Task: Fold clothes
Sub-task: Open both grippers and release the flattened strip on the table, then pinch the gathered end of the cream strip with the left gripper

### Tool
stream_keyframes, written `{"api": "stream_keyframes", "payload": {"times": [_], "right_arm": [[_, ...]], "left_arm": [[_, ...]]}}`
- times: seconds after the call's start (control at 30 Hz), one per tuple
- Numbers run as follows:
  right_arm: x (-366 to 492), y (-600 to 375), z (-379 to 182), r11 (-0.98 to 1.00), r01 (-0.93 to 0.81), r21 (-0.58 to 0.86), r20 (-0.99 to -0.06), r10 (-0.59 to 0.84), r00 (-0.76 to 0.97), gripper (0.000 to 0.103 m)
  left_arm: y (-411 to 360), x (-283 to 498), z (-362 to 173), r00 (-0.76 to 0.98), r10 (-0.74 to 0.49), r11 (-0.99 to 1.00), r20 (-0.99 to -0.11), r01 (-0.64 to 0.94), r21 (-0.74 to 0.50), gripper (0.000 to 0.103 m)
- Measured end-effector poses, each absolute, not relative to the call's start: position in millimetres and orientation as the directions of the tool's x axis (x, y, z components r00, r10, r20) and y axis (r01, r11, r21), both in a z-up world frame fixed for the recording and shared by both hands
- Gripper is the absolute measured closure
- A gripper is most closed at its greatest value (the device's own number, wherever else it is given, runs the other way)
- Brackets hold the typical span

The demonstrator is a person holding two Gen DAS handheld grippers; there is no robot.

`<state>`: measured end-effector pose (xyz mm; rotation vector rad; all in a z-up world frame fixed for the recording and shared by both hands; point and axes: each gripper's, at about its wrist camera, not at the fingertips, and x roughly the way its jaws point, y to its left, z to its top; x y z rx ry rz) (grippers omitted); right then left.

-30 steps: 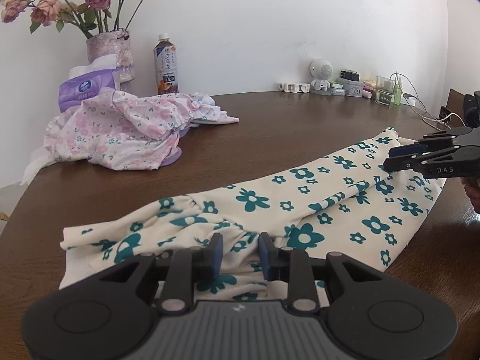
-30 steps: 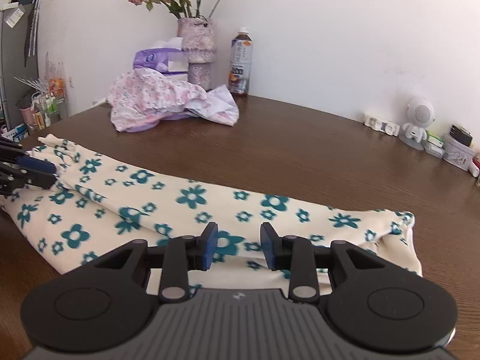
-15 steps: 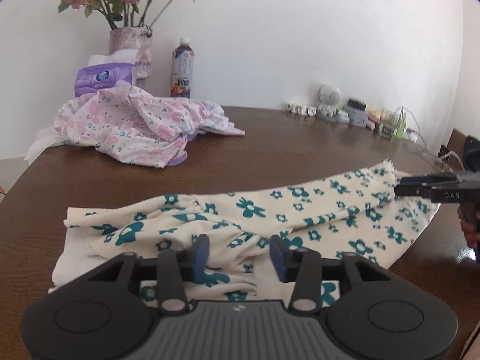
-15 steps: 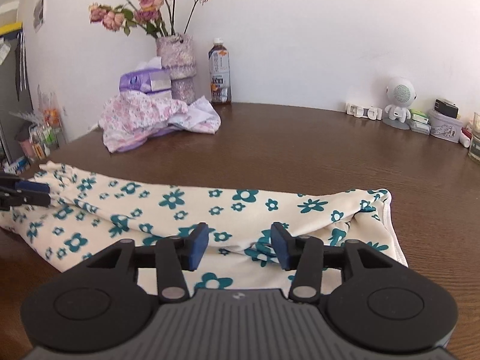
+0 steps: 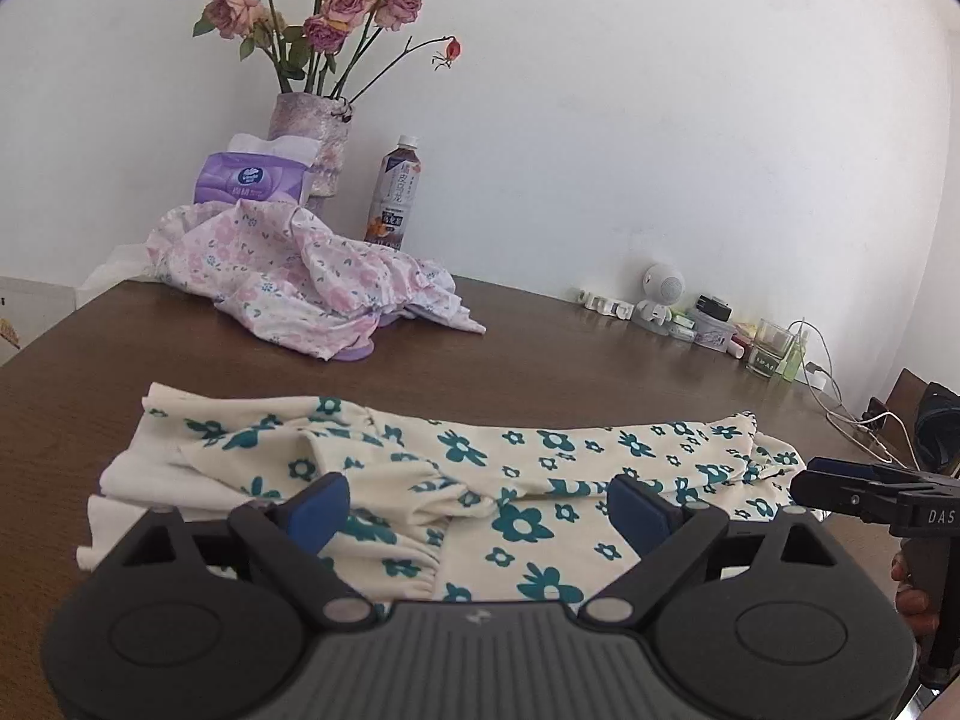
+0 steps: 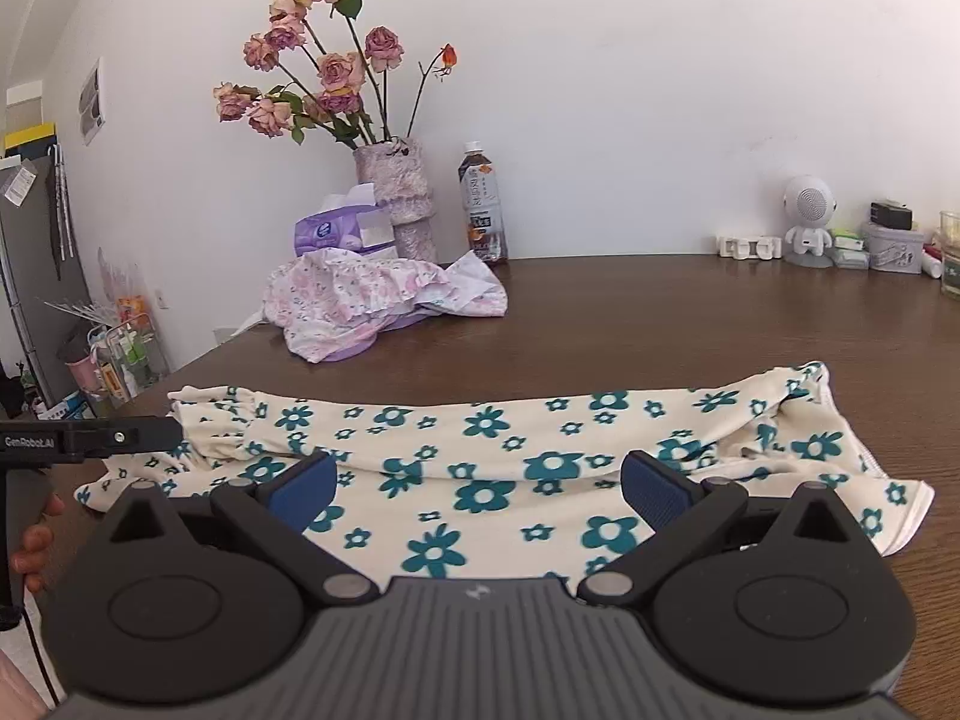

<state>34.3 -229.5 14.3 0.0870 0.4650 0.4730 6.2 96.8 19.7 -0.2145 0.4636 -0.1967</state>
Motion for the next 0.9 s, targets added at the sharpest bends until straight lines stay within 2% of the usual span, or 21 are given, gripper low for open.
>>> {"api": "stream_keyframes", "payload": {"times": [0.13, 0.33, 0.53, 0.8, 0.9], "right_arm": [[36.6, -223.0, 9.4, 0.853, -0.444, 0.274, -0.435, 0.522, 0.734, 0.000], [30.2, -212.1, 0.7, 0.834, -0.455, 0.313, -0.452, 0.552, 0.701, 0.000], [27.1, -197.5, -1.0, 0.838, -0.464, 0.287, -0.473, 0.546, 0.692, 0.000], [36.1, -183.1, 5.5, 0.854, -0.473, 0.217, -0.480, 0.515, 0.710, 0.000], [44.6, -177.2, 8.4, 0.852, -0.488, 0.188, -0.485, 0.513, 0.709, 0.000]], "left_arm": [[91.4, -3.7, 17.8, 0.876, -0.209, 0.966, -0.435, 0.116, -0.231, 0.010], [91.8, -18.1, 11.6, 0.869, -0.223, 0.962, -0.441, 0.121, -0.246, 0.010], [95.6, -19.4, 6.5, 0.853, -0.184, 0.963, -0.489, 0.057, -0.263, 0.010], [110.6, -43.7, 14.0, 0.858, -0.199, 0.951, -0.473, 0.053, -0.305, 0.011], [114.1, -51.0, 13.8, 0.842, -0.209, 0.946, -0.497, 0.044, -0.322, 0.015]]}}
